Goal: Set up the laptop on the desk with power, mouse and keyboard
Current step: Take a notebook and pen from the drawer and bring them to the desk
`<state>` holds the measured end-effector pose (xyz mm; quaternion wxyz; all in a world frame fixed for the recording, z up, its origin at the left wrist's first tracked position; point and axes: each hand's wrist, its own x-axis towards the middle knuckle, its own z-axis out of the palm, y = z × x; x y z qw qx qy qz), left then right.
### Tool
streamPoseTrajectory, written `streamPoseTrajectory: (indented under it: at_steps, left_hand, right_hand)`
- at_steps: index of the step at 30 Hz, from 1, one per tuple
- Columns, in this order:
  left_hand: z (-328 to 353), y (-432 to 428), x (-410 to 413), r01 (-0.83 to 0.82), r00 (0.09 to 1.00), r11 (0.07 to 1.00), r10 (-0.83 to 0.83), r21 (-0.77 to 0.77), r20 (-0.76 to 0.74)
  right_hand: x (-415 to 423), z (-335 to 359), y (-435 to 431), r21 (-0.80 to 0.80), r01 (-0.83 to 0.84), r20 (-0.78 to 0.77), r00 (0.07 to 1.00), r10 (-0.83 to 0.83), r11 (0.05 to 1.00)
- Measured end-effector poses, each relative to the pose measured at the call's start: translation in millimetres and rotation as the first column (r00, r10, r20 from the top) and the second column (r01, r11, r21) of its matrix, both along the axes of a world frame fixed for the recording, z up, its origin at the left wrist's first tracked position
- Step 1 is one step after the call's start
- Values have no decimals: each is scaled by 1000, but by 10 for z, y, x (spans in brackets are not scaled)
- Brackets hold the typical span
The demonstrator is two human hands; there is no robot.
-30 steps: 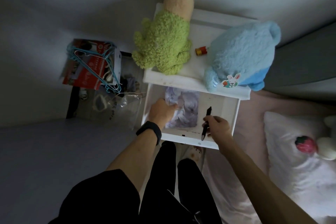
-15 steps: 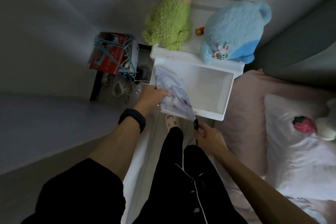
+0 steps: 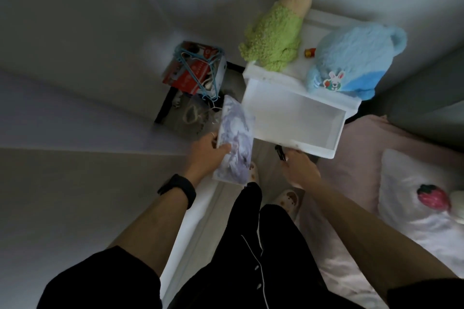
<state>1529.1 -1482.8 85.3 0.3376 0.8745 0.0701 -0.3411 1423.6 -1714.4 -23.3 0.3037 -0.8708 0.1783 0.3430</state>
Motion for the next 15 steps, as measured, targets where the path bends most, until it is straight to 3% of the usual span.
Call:
streamPoseTrajectory:
  at_steps: [4,11,15]
  left_hand:
    - [149,10,107,75,994,995,-81,68,79]
    - [288,-69,300,-20,961,998,4,54,276]
    - [325,-68,570,-80,933,996,61,41,356]
  right_hand:
    - [185,-70,-49,36,-41,-62,997,43,999]
    - [328,-22,178,69,-36,-49,998,40,997]
    - [471,-12,205,39,-93,69,994,90,995]
